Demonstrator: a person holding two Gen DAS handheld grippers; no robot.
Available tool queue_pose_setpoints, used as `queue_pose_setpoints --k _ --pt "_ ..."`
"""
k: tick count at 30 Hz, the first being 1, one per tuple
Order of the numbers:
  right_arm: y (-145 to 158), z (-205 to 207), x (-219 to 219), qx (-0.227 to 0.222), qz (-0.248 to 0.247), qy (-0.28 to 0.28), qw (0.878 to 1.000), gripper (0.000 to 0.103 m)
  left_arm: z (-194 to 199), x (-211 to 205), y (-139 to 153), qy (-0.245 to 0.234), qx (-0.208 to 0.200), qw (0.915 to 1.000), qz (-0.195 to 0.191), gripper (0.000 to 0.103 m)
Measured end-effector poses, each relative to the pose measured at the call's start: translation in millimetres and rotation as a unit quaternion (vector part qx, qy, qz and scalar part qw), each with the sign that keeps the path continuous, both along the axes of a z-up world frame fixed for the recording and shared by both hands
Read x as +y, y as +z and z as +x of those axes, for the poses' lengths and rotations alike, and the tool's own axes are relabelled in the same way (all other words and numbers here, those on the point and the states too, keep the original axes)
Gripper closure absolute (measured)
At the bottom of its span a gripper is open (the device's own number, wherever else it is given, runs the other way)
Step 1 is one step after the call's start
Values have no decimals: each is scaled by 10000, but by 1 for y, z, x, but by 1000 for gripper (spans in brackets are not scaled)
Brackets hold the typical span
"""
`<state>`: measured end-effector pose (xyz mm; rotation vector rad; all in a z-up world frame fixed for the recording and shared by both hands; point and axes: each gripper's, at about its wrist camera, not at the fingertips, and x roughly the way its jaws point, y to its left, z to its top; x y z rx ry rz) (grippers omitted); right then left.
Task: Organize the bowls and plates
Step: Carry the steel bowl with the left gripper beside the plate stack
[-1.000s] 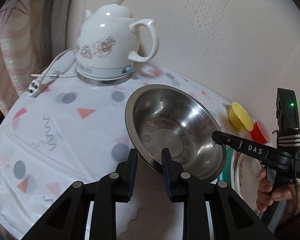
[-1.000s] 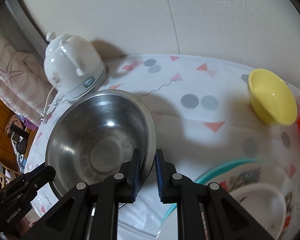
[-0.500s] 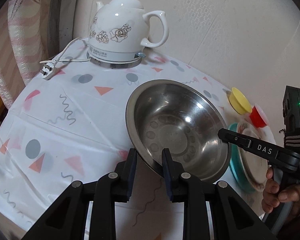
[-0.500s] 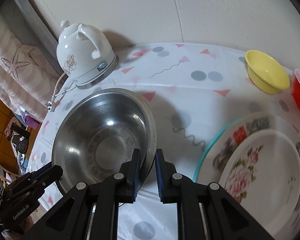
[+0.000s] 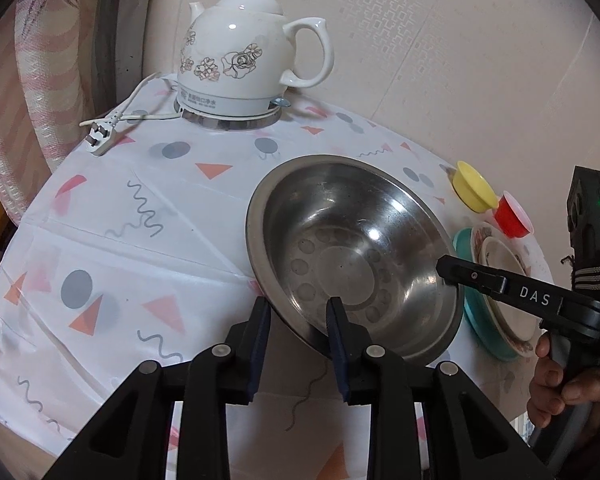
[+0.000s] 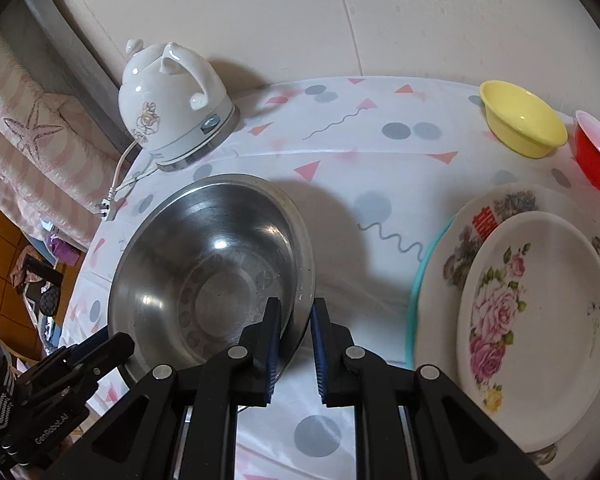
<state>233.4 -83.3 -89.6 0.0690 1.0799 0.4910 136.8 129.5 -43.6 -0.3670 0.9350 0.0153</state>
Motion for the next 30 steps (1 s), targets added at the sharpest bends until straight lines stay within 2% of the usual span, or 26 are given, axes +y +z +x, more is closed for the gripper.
queue_pose_setpoints --k 3,6,8,11,18,30 --pt "1 -2 1 -26 12 -29 10000 86 0 2 1 6 9 10000 0 74" --pt "2 -3 0 14 124 -93 9999 81 -2 4 5 49 -7 9999 94 72" --pt "6 -5 -2 -49 164 -119 9998 73 -3 6 7 84 -21 9999 136 72" --pt "15 -8 -5 -191 274 -183 9993 70 -8 9 15 142 -132 9993 329 72" --pt "28 -18 -15 -350 380 -455 9976 70 -15 12 34 37 -415 9982 436 72" --pt "37 -39 -43 -470 478 -898 9937 70 -16 -12 49 -547 -658 9951 497 71"
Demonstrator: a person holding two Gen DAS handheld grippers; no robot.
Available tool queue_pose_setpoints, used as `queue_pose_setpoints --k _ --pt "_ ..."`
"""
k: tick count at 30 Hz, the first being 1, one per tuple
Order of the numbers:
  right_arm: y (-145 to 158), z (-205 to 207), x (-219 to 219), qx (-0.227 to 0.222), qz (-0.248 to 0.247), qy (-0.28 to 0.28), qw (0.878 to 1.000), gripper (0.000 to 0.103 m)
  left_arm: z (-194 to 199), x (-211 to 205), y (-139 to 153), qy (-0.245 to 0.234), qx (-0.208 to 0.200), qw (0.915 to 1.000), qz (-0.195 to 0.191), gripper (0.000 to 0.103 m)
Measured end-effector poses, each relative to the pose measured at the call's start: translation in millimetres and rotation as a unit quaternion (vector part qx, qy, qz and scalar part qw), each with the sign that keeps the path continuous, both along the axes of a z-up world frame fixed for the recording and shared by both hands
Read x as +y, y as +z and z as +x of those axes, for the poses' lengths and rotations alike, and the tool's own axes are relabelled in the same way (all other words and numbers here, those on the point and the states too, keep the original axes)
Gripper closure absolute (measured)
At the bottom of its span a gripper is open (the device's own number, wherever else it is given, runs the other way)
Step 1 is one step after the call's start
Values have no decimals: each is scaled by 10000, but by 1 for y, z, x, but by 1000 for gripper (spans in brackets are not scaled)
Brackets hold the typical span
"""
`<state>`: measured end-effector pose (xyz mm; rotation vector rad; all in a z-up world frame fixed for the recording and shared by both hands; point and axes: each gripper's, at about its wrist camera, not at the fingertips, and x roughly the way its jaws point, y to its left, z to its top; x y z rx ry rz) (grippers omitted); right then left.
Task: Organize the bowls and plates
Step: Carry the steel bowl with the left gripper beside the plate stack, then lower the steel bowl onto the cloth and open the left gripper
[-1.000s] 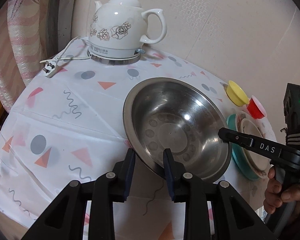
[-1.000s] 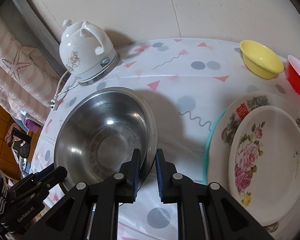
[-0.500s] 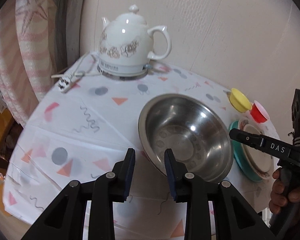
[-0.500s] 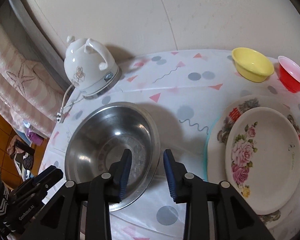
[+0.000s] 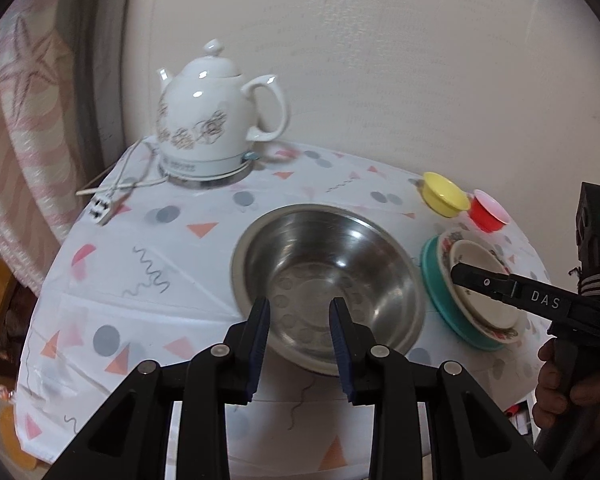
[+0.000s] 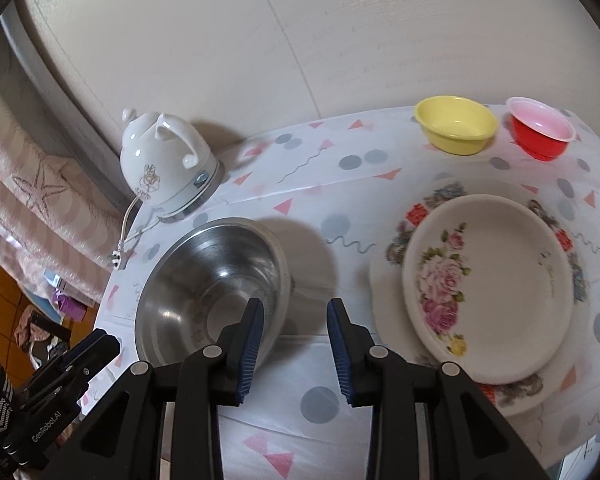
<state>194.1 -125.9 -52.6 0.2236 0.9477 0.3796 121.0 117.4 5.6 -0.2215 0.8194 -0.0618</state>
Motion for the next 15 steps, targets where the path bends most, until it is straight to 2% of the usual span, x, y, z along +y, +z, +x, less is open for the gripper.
queue_pose_setpoints --k 12,15 --pt "10 -17 -62 -99 32 -824 9965 70 14 -47 5 -751 -18 9972 2 70" --pt "10 -12 -80 -120 38 -953 9954 70 22 -61 7 -877 -9 9961 69 65"
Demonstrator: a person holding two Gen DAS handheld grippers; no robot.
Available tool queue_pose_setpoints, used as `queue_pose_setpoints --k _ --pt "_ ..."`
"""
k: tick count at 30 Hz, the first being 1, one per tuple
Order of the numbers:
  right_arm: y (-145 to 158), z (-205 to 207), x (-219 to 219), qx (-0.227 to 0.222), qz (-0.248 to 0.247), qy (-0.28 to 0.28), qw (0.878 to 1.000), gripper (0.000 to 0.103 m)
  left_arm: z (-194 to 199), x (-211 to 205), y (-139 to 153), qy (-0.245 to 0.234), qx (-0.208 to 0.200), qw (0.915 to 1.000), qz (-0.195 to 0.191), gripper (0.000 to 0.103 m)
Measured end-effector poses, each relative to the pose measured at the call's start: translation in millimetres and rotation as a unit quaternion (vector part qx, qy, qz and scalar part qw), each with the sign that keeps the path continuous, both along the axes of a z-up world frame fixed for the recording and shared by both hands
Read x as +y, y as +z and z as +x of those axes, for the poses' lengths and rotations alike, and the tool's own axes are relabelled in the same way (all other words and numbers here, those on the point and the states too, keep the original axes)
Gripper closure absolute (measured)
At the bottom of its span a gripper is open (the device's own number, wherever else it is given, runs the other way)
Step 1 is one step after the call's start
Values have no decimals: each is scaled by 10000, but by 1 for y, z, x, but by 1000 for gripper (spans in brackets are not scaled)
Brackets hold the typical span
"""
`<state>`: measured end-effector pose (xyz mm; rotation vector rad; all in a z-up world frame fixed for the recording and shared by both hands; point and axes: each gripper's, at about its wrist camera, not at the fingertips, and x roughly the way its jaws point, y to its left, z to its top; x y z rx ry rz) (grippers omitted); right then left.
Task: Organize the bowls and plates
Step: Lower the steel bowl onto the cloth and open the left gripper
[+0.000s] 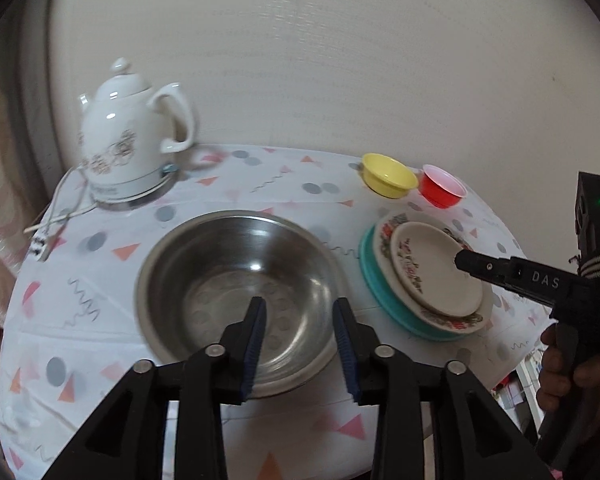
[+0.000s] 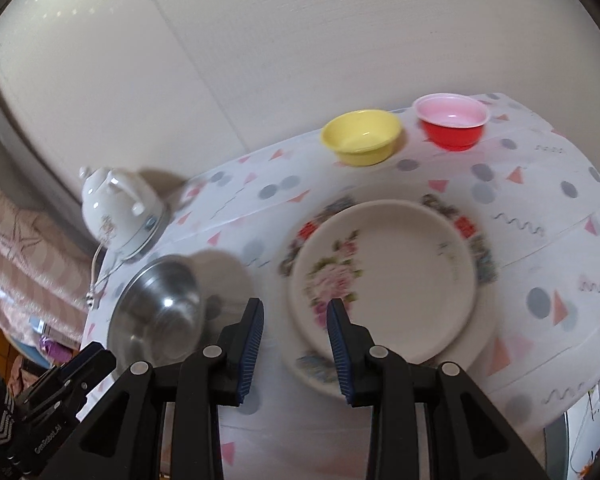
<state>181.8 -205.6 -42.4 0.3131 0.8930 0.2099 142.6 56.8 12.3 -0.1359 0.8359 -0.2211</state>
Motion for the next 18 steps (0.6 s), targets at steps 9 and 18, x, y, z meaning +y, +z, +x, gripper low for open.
queue_pose_setpoints --k 9,18 --pt "3 32 -44 -68 197 -82 9997 70 31 -48 12 -166 -126 9994 262 65" --pt "6 62 -84 -111 234 -28 9997 70 66 -96 12 -225 -55 9994 273 62"
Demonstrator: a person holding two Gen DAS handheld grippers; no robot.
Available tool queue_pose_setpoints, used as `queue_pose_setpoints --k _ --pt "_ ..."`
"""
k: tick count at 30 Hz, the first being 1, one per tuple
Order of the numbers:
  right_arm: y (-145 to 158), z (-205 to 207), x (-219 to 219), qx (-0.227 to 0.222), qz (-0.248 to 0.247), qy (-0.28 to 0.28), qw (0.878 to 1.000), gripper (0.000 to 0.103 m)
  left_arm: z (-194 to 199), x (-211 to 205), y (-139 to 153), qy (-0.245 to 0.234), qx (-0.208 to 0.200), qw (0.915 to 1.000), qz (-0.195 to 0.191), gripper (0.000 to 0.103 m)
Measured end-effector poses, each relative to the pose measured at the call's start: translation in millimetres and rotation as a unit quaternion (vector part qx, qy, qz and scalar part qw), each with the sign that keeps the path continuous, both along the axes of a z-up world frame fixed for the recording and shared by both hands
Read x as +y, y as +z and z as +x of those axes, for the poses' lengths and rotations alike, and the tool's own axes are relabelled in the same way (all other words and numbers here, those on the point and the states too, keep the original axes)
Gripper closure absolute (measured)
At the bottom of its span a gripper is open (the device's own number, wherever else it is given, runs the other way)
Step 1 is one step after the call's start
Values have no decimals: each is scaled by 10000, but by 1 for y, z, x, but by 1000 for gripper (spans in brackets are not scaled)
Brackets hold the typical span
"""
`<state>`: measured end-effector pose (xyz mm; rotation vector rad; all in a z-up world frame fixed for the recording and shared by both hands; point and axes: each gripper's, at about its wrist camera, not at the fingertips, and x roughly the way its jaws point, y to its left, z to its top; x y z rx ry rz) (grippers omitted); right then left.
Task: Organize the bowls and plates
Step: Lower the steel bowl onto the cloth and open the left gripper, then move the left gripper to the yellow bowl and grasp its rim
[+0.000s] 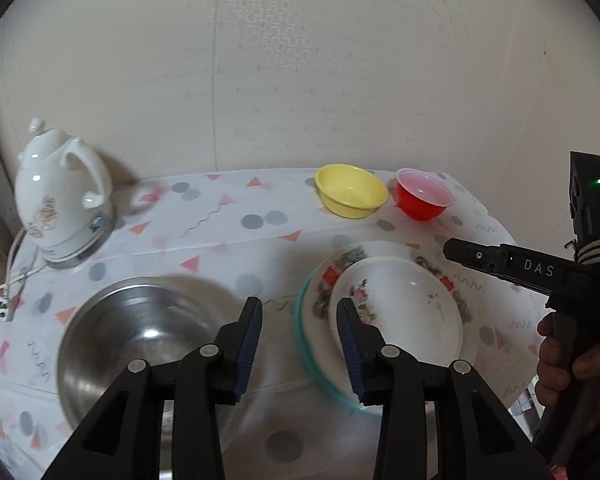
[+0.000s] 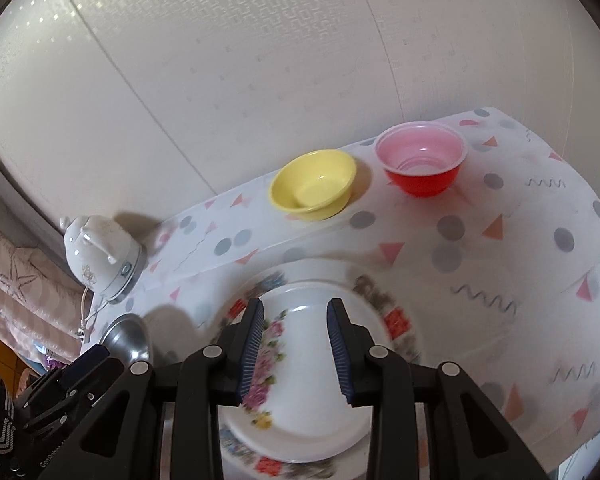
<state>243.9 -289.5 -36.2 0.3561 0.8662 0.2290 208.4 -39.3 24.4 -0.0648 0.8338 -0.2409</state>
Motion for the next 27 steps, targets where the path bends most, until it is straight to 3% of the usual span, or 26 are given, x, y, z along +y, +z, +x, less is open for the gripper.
queue_pose_setpoints --k 12,27 --pt "-19 30 -36 259 65 26 9996 70 34 -30 -17 174 389 9989 -171 62" --pt "-24 97 -29 324 -16 290 9991 74 113 -41 -19 328 831 9949 -465 61"
